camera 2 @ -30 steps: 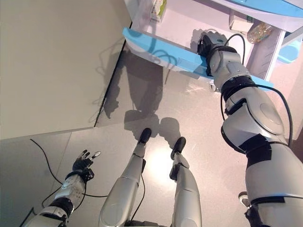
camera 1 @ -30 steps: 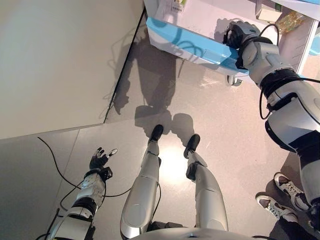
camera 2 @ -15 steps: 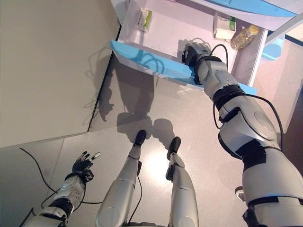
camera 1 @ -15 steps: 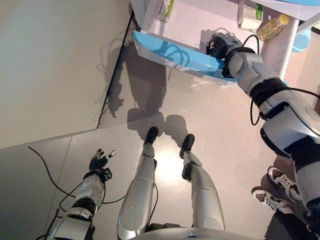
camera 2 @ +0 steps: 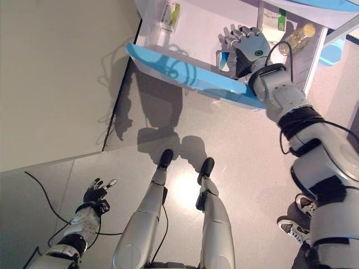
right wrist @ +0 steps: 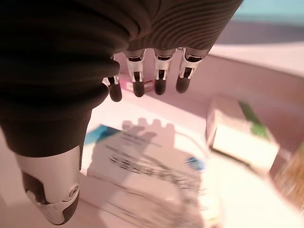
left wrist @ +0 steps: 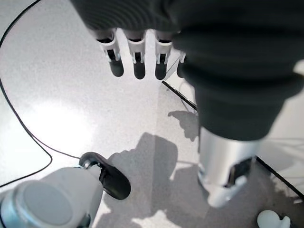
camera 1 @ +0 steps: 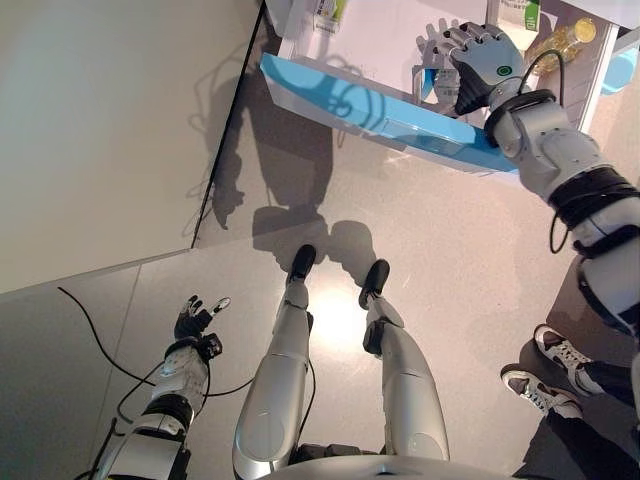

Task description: Open the drawer and pick up the medicine

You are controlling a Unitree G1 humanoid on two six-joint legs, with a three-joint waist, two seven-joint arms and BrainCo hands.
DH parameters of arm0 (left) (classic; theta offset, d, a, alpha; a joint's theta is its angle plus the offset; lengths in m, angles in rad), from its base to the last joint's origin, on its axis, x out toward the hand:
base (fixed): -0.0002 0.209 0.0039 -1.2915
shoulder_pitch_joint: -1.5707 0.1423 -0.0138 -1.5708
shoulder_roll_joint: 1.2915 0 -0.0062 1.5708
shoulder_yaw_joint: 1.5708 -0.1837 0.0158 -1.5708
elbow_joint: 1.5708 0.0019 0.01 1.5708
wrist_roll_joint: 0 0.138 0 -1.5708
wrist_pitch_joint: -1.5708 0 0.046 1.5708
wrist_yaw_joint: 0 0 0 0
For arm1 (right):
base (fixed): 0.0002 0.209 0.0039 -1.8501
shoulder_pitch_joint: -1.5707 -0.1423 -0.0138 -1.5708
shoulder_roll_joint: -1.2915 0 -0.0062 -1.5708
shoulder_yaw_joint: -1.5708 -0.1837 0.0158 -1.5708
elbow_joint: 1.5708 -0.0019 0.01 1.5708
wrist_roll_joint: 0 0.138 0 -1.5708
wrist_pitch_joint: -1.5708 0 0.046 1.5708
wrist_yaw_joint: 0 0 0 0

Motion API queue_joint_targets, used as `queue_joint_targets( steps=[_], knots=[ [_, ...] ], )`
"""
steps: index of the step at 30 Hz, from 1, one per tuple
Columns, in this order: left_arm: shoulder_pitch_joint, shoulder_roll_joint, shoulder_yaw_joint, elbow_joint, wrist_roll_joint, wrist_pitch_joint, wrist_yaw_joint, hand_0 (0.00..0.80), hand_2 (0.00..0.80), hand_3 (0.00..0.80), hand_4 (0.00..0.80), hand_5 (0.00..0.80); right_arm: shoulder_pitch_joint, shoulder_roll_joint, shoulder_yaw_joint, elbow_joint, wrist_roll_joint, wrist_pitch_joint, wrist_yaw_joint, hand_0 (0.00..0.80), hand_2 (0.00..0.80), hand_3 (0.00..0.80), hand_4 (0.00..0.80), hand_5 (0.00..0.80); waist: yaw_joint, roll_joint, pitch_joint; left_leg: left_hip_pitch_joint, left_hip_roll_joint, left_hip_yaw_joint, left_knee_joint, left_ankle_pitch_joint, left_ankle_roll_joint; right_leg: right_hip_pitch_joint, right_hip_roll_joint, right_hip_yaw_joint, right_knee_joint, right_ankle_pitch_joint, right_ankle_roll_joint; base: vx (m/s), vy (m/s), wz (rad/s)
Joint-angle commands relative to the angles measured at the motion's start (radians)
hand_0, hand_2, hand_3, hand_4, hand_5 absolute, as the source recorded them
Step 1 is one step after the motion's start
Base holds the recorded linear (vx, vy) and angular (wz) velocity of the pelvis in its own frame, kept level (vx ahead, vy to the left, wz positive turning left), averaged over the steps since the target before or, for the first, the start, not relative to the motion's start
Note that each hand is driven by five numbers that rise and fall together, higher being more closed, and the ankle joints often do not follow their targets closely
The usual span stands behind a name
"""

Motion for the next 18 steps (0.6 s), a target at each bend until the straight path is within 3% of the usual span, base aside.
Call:
queue_joint_targets(
  steps=[1,9,13,14,15,16,17,18],
  knots=[
    [0.003,-0.005,0.057,0.002,0.027,-0.024,0.018,0.0,0.0,0.0,0.0,0.0,-0.053,-0.11,0.036,-0.053,-0.05,0.022,-0.057,0.0,0.0,0.0,0.0,0.0,-0.005,0.027,0.045,0.02,-0.048,0.033,-0.064,0.032,0.047,0.028,-0.009,-0.024,0.107,-0.094,0.032,0.0,0.0,0.0],
    [0.009,-0.006,0.053,0.007,0.031,-0.022,0.009,0.0,0.0,0.0,0.0,0.0,-0.108,-0.158,0.14,-0.04,-0.088,0.011,-0.02,0.0,0.0,0.0,0.0,0.0,-0.004,0.019,0.042,0.021,-0.048,0.035,-0.062,0.029,0.045,0.027,-0.009,-0.023,0.11,-0.093,0.033,0.0,0.0,0.0],
    [0.007,-0.007,0.045,0.014,0.025,-0.019,0.014,0.0,0.0,0.0,0.0,0.0,-0.121,-0.109,0.153,0.036,-0.053,0.017,0.017,0.0,0.0,0.0,0.0,0.0,0.001,0.018,0.043,0.022,-0.047,0.034,-0.061,0.03,0.045,0.026,-0.01,-0.023,0.112,-0.092,0.03,0.022,-0.008,0.0],
    [0.005,-0.008,0.043,0.019,0.022,-0.019,0.015,0.0,0.0,0.0,0.0,0.0,-0.118,-0.085,0.144,0.062,-0.033,0.02,0.025,0.0,0.0,0.0,0.0,0.0,0.0,0.015,0.04,0.037,-0.047,0.031,-0.062,0.004,0.042,0.036,-0.008,-0.014,0.118,-0.118,0.037,0.0,0.0,0.0],
    [0.004,-0.006,0.043,0.018,0.022,-0.019,0.015,0.0,0.0,0.0,0.0,0.0,-0.119,-0.084,0.142,0.064,-0.033,0.021,0.024,0.0,0.0,0.0,0.0,0.0,0.002,0.018,0.044,0.023,-0.047,0.034,-0.06,0.03,0.045,0.027,-0.01,-0.023,0.113,-0.092,0.03,0.088,-0.038,-0.01],
    [0.001,-0.008,0.038,0.022,0.014,-0.019,0.018,0.0,0.0,0.0,0.0,0.0,-0.109,-0.032,0.115,0.12,0.027,0.025,0.042,0.0,0.0,0.0,0.0,0.0,0.003,0.017,0.043,0.038,-0.047,0.031,-0.061,0.004,0.042,0.038,-0.008,-0.014,0.118,-0.118,0.036,0.0,0.0,0.0],
    [0.002,-0.007,0.038,0.022,0.014,-0.019,0.018,0.0,0.0,0.0,0.0,0.0,-0.11,-0.031,0.115,0.121,0.027,0.025,0.041,0.0,0.0,0.0,0.0,0.0,0.003,0.016,0.043,0.039,-0.047,0.031,-0.061,0.004,0.042,0.038,-0.008,-0.014,0.118,-0.118,0.036,0.09,-0.04,-0.01],
    [-0.001,-0.007,0.031,0.028,0.007,-0.018,0.018,0.0,0.0,0.0,0.0,0.0,-0.104,0.026,0.105,0.19,0.056,0.036,0.057,0.0,0.0,0.0,0.0,0.0,0.007,0.02,0.045,0.039,-0.046,0.03,-0.062,0.005,0.041,0.038,-0.006,-0.013,0.118,-0.118,0.034,0.0,0.0,0.0]
  ],
)
